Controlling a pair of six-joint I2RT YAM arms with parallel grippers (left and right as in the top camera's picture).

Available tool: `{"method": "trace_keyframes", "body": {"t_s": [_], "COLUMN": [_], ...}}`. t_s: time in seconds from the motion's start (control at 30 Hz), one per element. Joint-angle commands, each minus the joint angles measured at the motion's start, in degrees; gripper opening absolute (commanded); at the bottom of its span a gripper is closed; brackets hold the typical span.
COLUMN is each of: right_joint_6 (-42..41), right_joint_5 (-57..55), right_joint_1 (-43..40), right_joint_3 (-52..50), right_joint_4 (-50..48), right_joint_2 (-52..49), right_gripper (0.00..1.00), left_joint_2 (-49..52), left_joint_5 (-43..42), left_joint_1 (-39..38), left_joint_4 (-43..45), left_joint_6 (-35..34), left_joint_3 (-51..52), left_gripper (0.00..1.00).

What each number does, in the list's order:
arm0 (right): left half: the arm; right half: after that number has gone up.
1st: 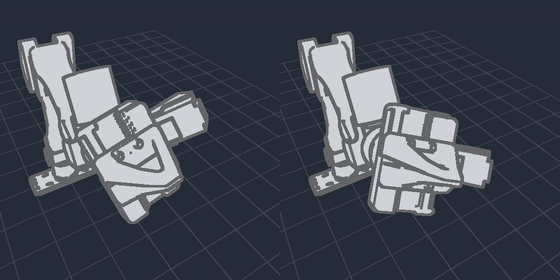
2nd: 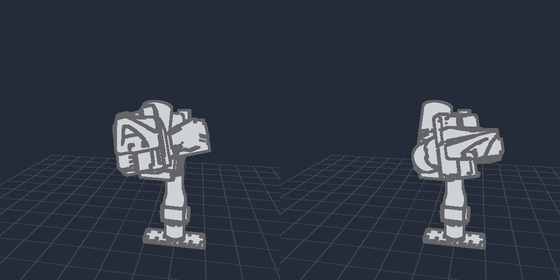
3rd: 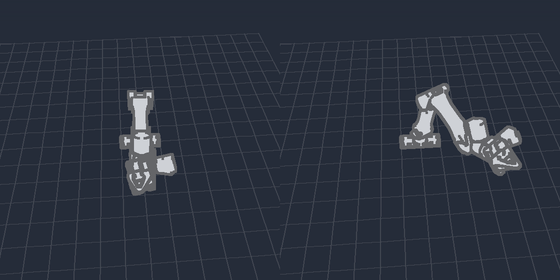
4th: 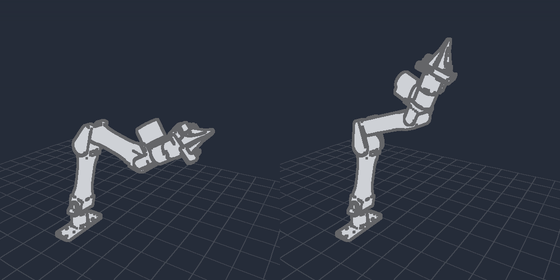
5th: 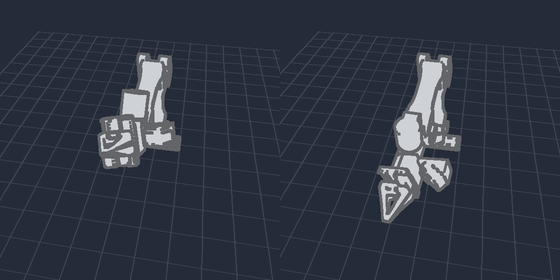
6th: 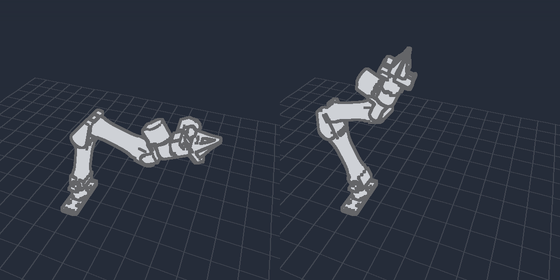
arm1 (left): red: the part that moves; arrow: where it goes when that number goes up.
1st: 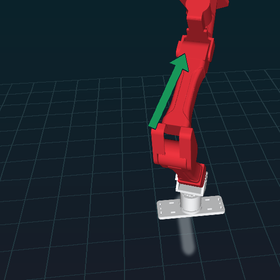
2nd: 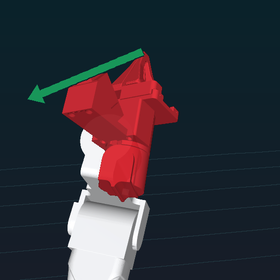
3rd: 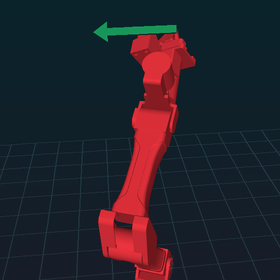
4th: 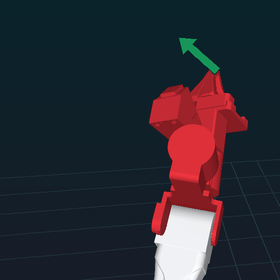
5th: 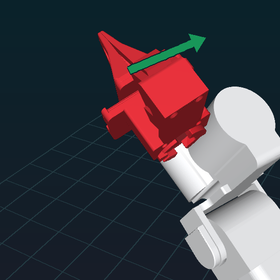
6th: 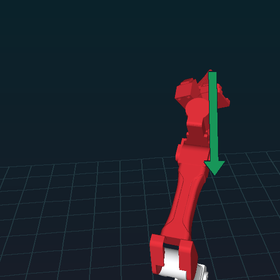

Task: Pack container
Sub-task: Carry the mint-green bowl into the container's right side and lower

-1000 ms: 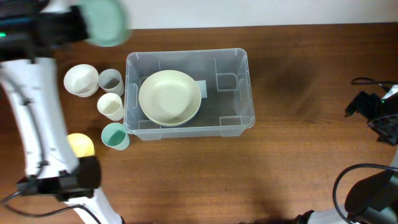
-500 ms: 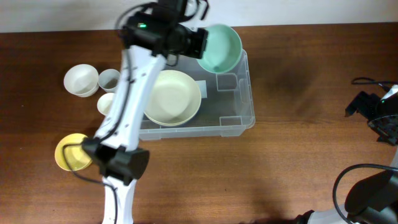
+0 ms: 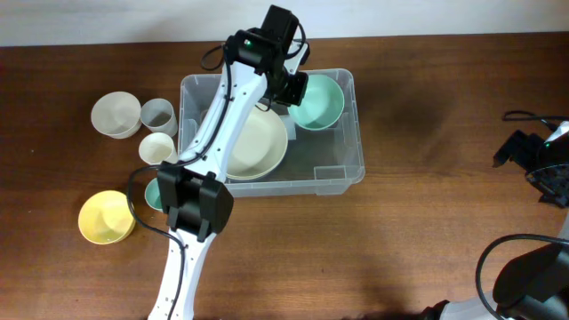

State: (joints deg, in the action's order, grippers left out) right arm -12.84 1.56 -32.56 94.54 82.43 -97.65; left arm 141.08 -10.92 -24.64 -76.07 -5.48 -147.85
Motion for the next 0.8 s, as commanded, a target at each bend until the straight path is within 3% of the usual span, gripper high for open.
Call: {"method": "trace_keyframes", "body": {"t_s": [0.0, 0.77], "right_joint_6": [0.39, 0.42], "right_joint_5": [-0.09, -0.11], "right_joint_1": [-0.09, -0.09], "right_joint_3": [-0.07, -0.07], "right_joint_4": [0.00, 0.00], "right_joint_2": [0.74, 0.74], "right_gripper": [0.99, 0.99], "left_joint_2": [1.92, 2.60], "left_joint_5": [-0.26, -3.26], "left_joint_1": [-0.46, -2.14], "left_joint_4": [-2.23, -1.05], "left_joint_6": [-0.55, -0.52], "left_joint_3": [-0.04, 9.09], "left_gripper": [0.01, 0.01]}}
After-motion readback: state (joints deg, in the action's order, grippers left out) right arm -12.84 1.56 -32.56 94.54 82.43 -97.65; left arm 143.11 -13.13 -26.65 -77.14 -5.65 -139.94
